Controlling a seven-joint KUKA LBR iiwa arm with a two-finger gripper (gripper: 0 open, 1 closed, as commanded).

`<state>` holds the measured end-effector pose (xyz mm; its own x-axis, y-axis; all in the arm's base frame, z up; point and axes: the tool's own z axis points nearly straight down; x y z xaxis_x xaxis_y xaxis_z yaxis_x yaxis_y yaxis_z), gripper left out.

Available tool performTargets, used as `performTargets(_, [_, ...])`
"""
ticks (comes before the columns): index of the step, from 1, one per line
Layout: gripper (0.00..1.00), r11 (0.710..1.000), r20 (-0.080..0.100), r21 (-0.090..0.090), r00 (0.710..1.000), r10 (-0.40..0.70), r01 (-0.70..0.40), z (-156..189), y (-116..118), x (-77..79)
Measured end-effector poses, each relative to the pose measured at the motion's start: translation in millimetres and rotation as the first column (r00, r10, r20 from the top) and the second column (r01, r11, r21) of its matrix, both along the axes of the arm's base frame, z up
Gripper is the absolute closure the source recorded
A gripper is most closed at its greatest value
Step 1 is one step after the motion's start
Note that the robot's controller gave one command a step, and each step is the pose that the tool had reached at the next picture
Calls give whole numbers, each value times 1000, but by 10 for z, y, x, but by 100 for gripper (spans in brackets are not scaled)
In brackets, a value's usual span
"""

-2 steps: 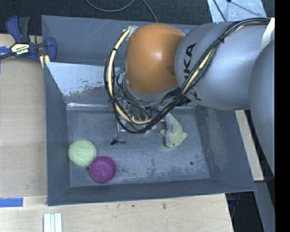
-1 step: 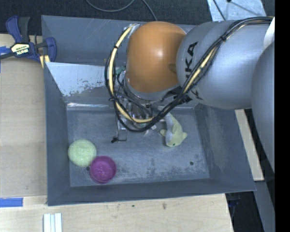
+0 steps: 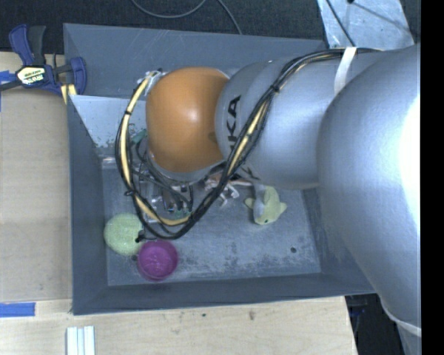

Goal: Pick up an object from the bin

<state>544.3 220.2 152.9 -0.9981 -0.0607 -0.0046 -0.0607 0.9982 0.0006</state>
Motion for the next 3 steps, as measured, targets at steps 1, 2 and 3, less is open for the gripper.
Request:
performTargets(1, [0, 1000, -3, 1, 1000, -1, 1, -219, 354, -78])
performTargets(2, [0, 996, -6, -2, 996, -93, 93, -436, 147, -100])
performTargets(3, [0, 971, -3, 1, 971, -241, 241, -734, 172, -139])
